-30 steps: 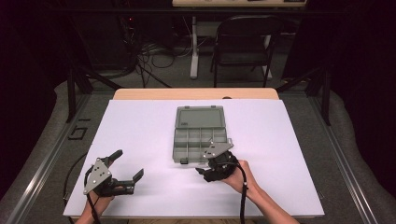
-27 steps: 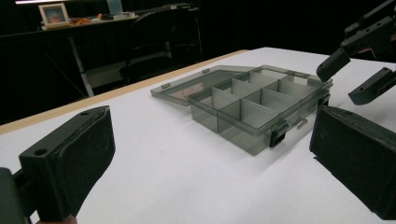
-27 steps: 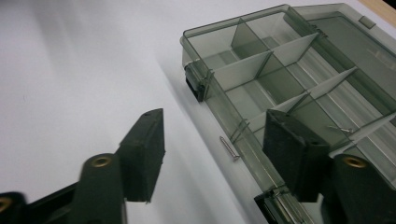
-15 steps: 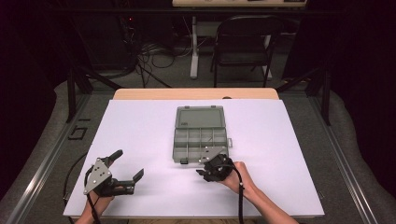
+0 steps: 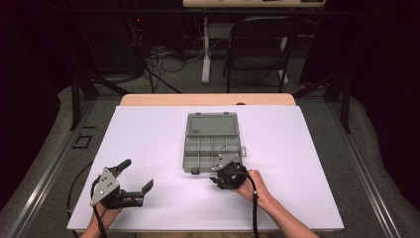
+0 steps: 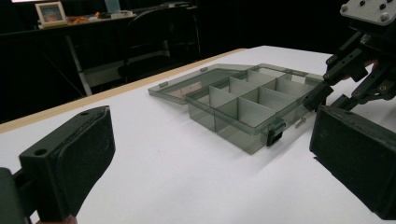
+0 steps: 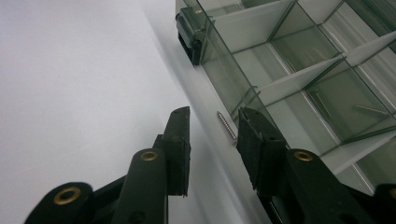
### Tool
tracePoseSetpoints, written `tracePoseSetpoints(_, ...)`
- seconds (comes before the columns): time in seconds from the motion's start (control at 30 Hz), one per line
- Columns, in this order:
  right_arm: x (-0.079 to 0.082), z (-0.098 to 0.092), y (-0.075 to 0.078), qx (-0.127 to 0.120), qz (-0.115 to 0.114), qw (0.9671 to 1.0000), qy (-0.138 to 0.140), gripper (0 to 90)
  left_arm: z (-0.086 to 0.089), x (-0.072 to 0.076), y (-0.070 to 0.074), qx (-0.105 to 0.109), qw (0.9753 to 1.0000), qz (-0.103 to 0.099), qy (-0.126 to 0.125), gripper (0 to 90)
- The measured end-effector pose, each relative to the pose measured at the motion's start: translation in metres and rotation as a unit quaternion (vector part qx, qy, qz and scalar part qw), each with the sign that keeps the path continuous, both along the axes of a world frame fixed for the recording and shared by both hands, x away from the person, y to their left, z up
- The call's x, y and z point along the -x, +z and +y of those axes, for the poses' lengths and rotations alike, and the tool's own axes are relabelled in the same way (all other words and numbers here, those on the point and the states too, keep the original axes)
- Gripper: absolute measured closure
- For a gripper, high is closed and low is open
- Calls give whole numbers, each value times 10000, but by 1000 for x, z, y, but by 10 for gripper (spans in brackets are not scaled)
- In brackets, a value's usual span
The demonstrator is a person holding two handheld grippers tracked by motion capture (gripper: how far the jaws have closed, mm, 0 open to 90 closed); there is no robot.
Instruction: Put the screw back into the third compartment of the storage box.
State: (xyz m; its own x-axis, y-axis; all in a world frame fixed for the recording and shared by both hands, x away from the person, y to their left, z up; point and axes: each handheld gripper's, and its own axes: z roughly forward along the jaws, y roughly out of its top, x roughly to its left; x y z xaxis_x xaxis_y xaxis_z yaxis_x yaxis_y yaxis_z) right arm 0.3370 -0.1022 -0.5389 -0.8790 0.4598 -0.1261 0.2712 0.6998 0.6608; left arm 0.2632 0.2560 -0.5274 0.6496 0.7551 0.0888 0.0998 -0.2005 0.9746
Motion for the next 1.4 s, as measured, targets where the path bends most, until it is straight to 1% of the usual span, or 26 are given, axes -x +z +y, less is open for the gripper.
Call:
tracePoseSetpoints(0.07,-1,1,-1,-24,-33,10000,12,647,0,0,0,-14,10000,-7,-5,1)
tracePoseSetpoints(0.23,-2,3,-2,12,-42,10000,11,648,0,1,0,26,10000,-9,15,1)
tracePoseSetpoints(0.27,-2,4,-3,54,-21,10000,-14,647,0,1,0,14,10000,-17,11,1)
tracePoseSetpoints(0.3,-3,4,-5,56,-35,10000,18,644,0,1,0,7,10000,-16,2,1)
tracePoseSetpoints(0.37,-5,6,-10,221,-35,9997,1,630,0,1,0,7,10000,-13,-1,2)
tracePoseSetpoints(0.43,-7,5,-12,178,18,9998,-4,629,0,1,0,22,10000,-16,-1,2)
tracePoseSetpoints(0.47,-8,5,-12,199,-6,9998,0,626,0,1,0,23,10000,-14,3,1)
tracePoseSetpoints(0.57,-9,6,-12,163,40,9999,0,628,0,0,0,-13,10000,-2,-12,2)
tracePoseSetpoints(0.6,-10,6,-13,135,54,9999,0,633,0,0,0,-4,10000,-10,-13,2)
tracePoseSetpoints(0.63,-11,6,-13,121,115,9999,-27,641,-1,0,0,-3,10000,-17,-12,1)
tracePoseSetpoints(0.7,-13,5,-13,78,227,9997,-2,688,0,0,0,-7,10000,-17,-10,1)
tracePoseSetpoints(0.73,-13,5,-12,52,344,9994,-18,718,0,0,0,2,10000,-11,1,1)
tracePoseSetpoints(0.77,-13,5,-12,27,427,9991,11,773,0,0,0,9,10000,-11,11,2)
tracePoseSetpoints(0.8,-13,5,-13,-13,454,9990,21,813,0,0,0,12,10000,-10,12,1)
tracePoseSetpoints(0.83,-12,5,-13,-18,504,9987,22,838,0,0,0,7,10000,-10,9,1)
tracePoseSetpoints(0.9,-13,6,-12,-29,581,9983,14,854,0,0,0,-3,10000,-11,-3,2)
tracePoseSetpoints(1.07,-12,5,-10,-10,609,9981,-5,862,1,0,0,1,10000,-16,4,1)
tracePoseSetpoints(1.4,-8,-1,7,-162,501,9986,-71,865,0,1,1,-6,10000,-9,5,1)
